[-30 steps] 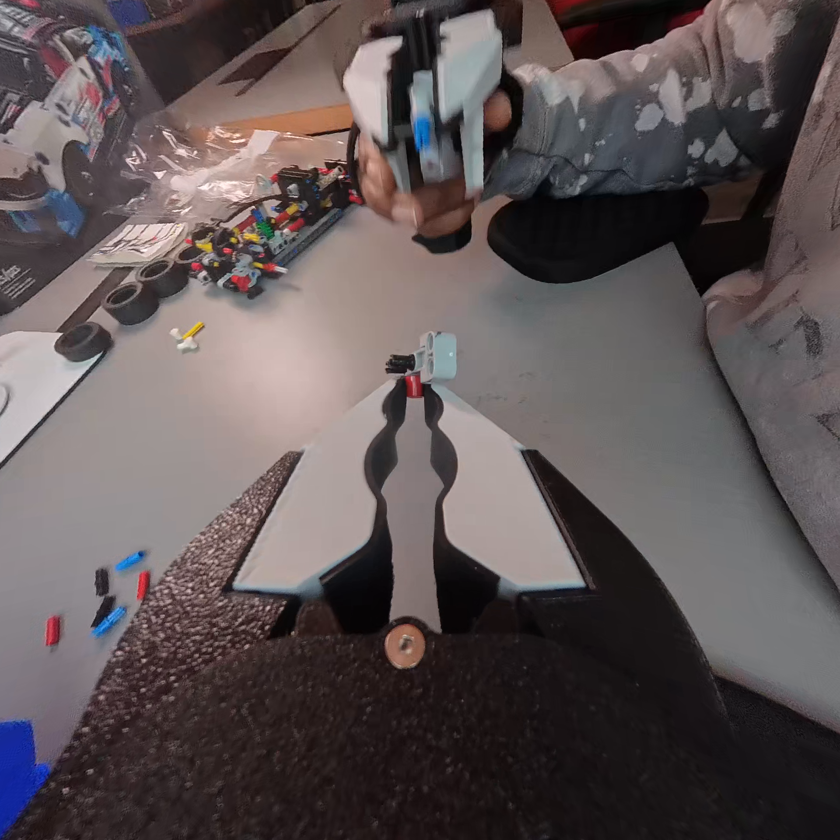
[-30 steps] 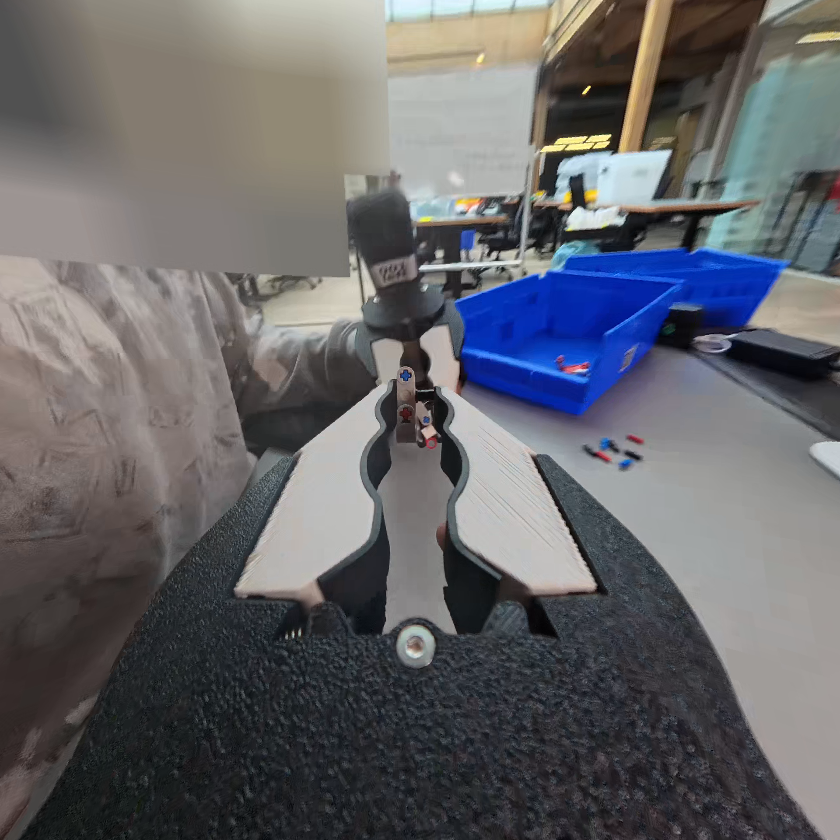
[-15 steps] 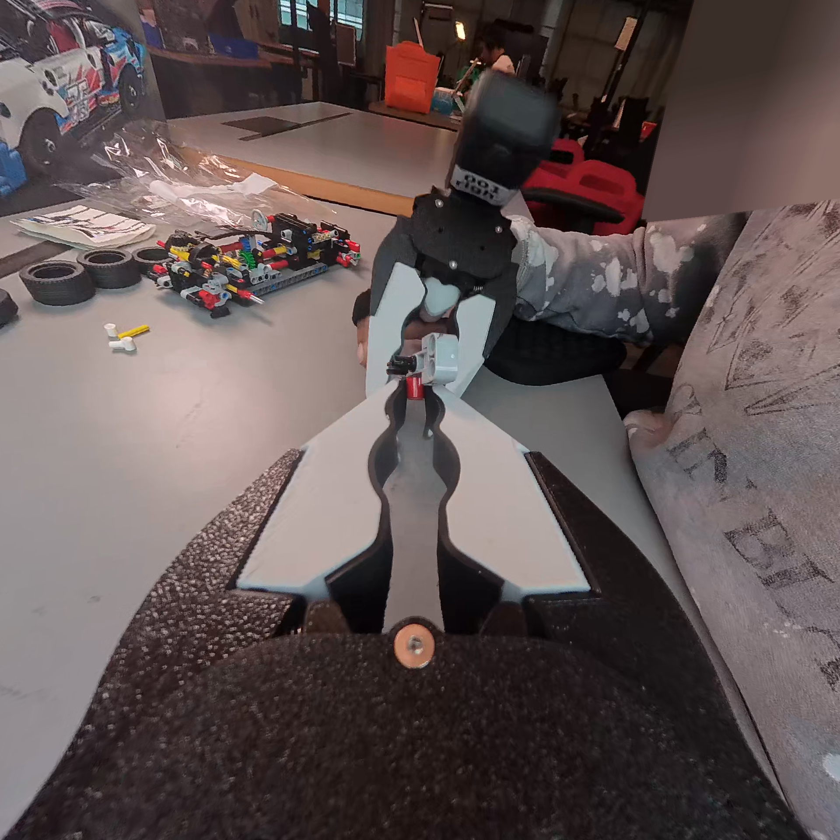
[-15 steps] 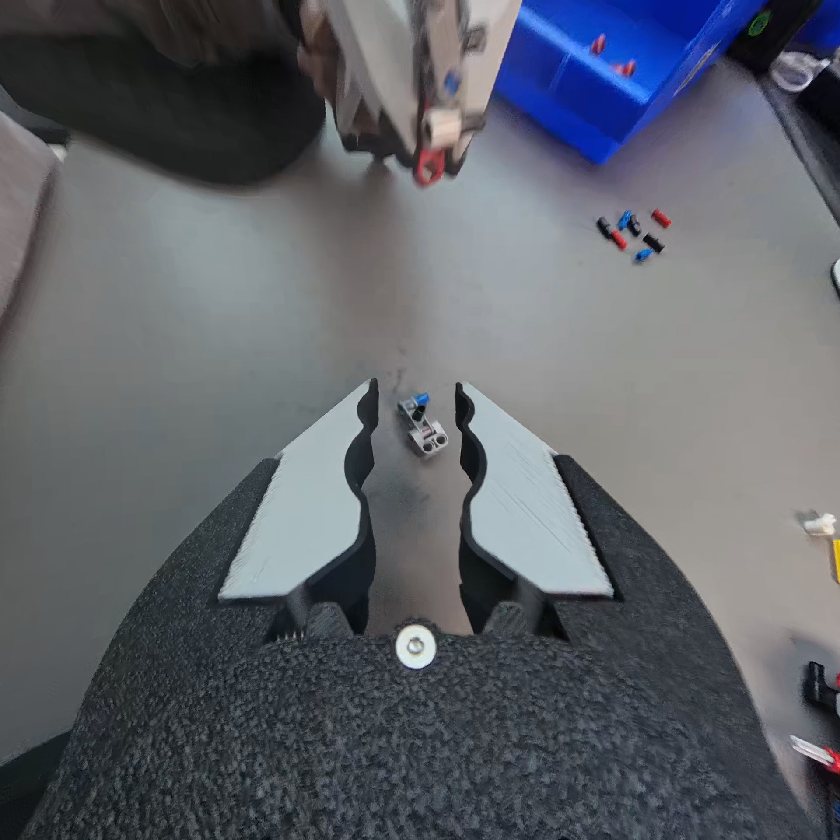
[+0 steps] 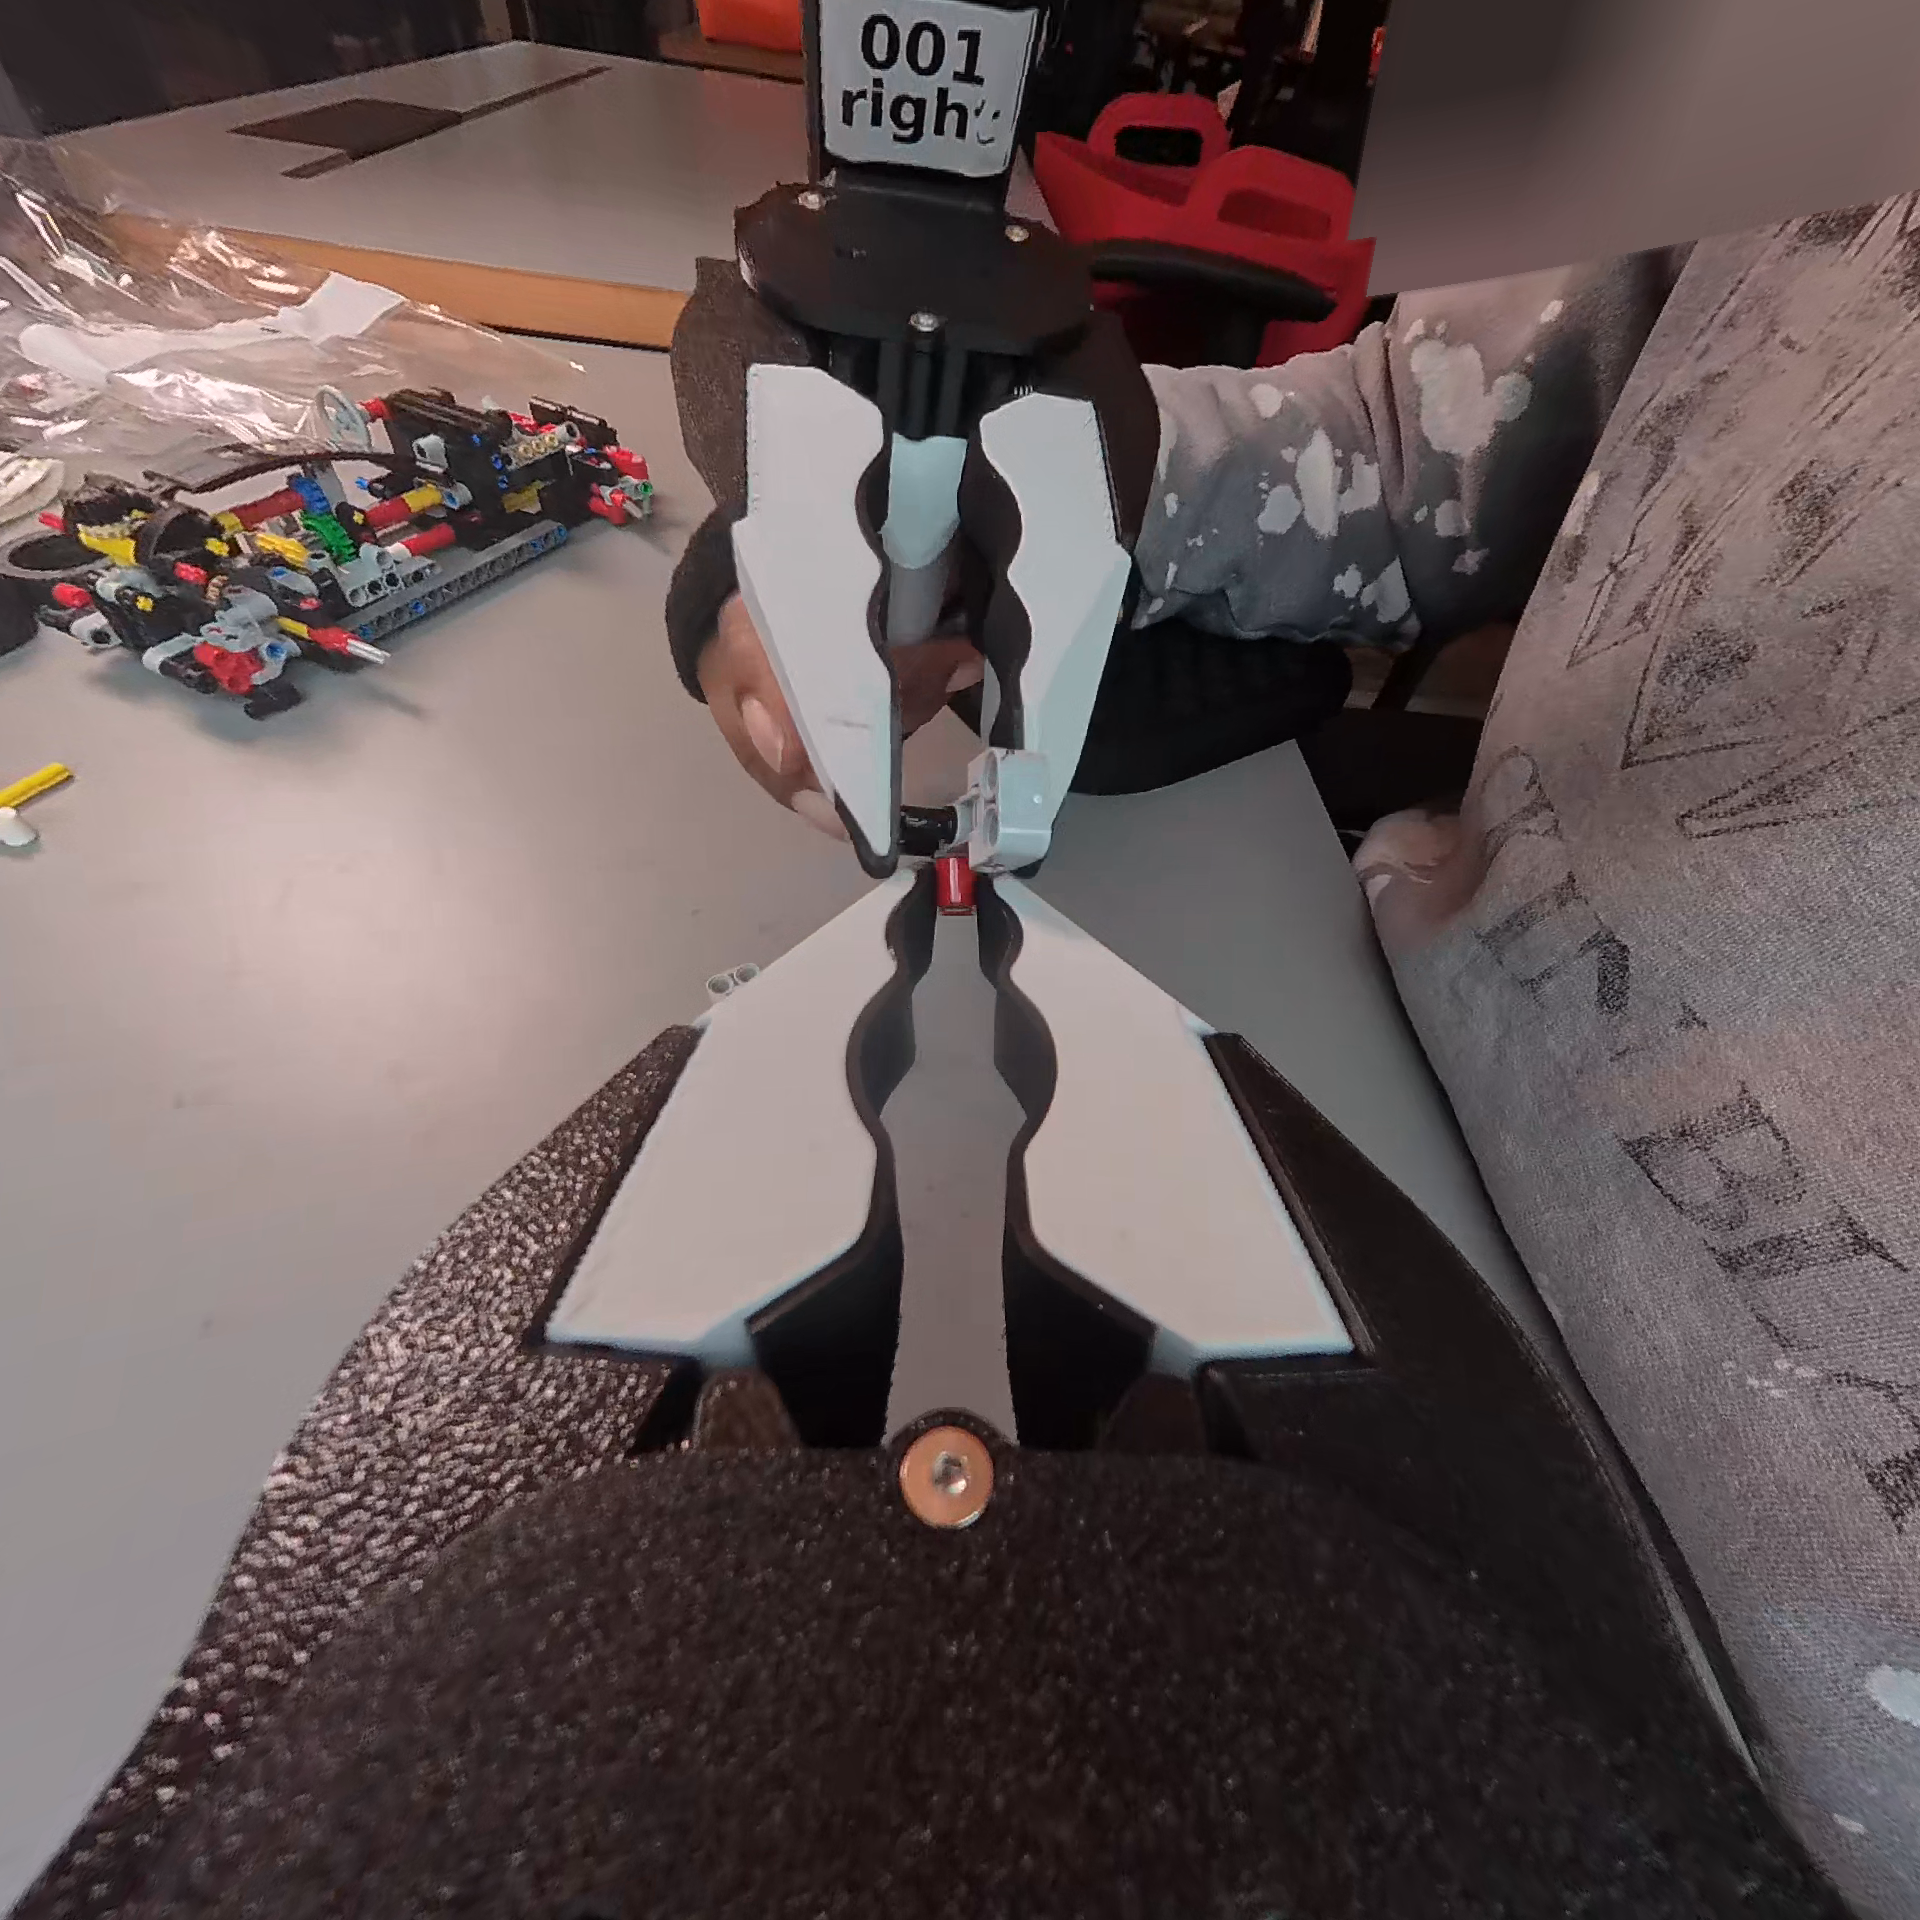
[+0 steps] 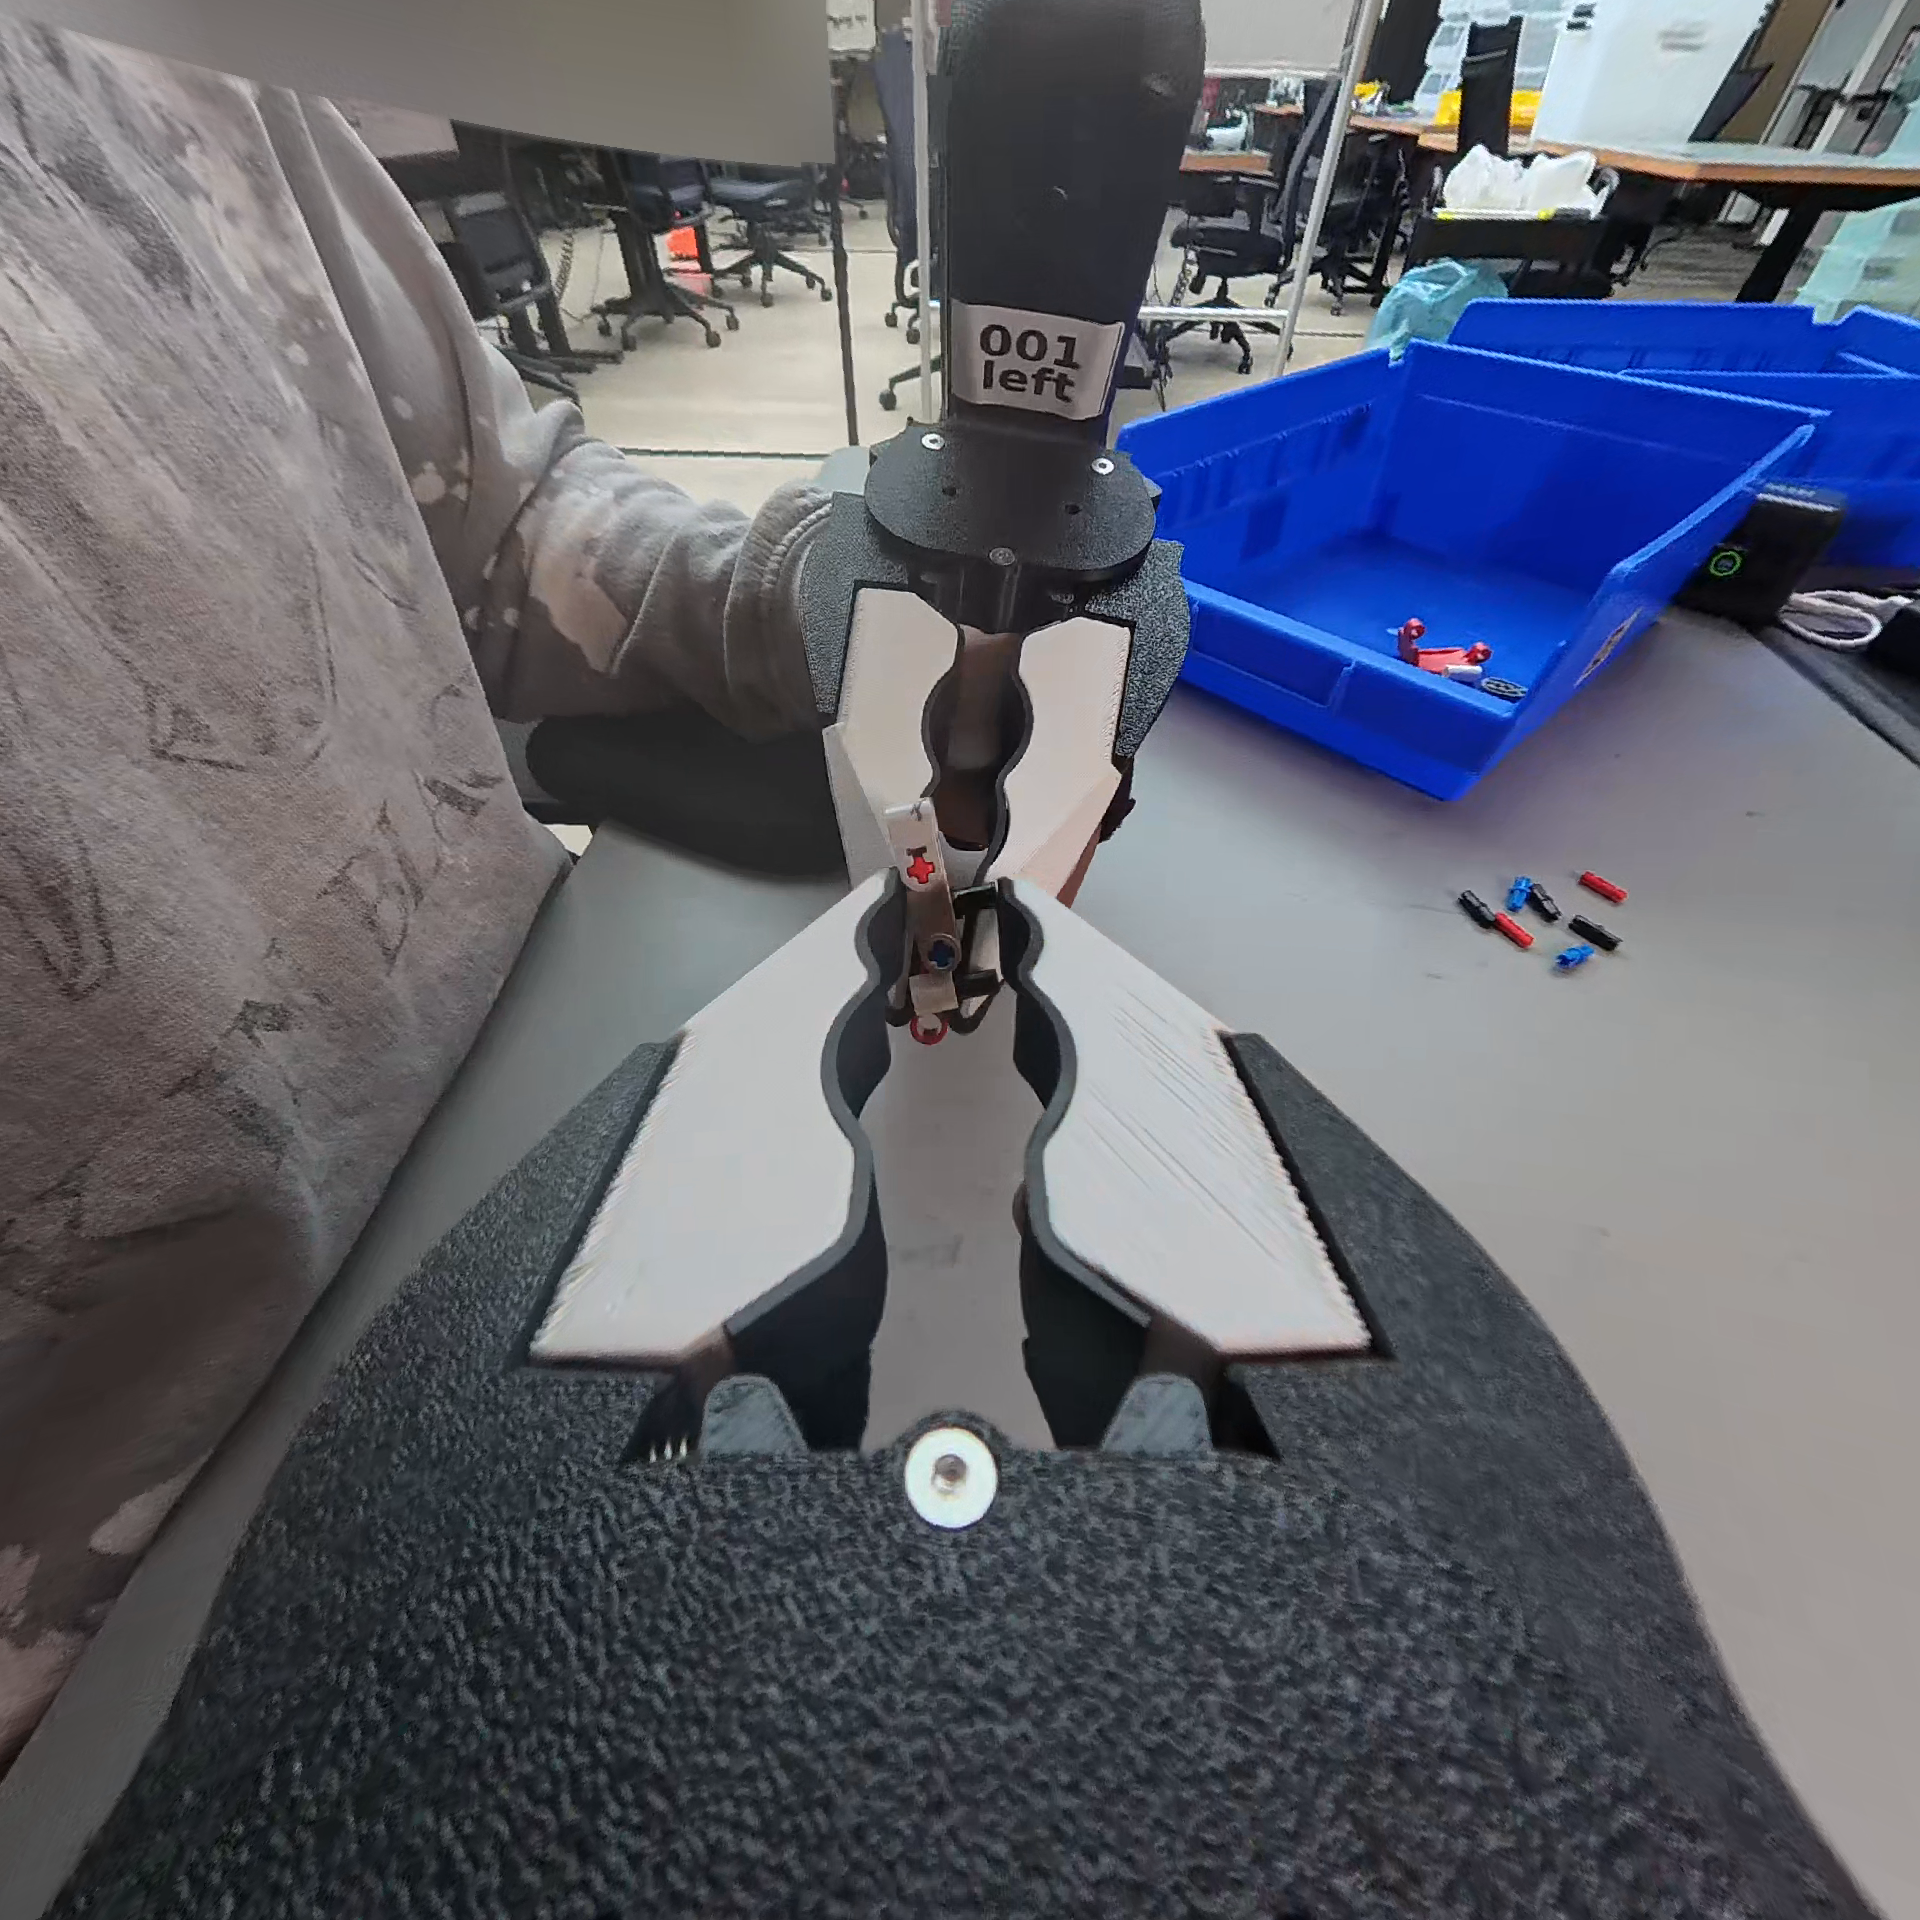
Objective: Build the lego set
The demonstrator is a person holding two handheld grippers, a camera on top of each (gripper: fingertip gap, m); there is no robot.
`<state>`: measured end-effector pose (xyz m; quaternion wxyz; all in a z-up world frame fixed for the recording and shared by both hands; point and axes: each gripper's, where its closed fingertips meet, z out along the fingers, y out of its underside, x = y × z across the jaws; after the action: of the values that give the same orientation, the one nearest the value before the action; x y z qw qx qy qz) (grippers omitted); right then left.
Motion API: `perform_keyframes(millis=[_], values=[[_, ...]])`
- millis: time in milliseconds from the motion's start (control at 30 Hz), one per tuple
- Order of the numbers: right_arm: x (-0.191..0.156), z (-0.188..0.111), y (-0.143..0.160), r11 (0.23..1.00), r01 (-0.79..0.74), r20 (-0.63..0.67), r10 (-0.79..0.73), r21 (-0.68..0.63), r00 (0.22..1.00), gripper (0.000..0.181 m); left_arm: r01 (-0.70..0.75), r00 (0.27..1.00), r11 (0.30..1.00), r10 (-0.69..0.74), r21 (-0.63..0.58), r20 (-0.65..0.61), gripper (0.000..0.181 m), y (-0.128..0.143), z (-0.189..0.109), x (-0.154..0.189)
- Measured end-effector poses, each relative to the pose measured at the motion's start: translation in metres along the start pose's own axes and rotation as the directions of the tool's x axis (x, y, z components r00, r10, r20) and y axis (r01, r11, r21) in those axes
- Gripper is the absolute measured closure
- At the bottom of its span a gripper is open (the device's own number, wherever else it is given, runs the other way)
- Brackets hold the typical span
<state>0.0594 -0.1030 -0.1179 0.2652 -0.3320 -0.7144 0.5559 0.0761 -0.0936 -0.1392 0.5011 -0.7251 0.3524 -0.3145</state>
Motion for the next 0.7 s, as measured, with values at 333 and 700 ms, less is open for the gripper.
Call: perform_keyframes(millis=[333, 700], values=[[0.009, -0.02, -0.011, 0.997, -0.049, 0.024, 0.047, 0.066, 0.999, 0.168, -0.184, 0.974, 0.982, 0.176, 0.043, 0.144, 0.176, -0.023, -0.016, -0.006], [0.004, -0.011, 0.004, 0.999, 0.015, 0.005, -0.015, -0.031, 1.0, 0.168, -0.183, 0.977, 0.983, 0.183, -0.007, 0.109, 0.176, -0.01, -0.014, -0.001]])
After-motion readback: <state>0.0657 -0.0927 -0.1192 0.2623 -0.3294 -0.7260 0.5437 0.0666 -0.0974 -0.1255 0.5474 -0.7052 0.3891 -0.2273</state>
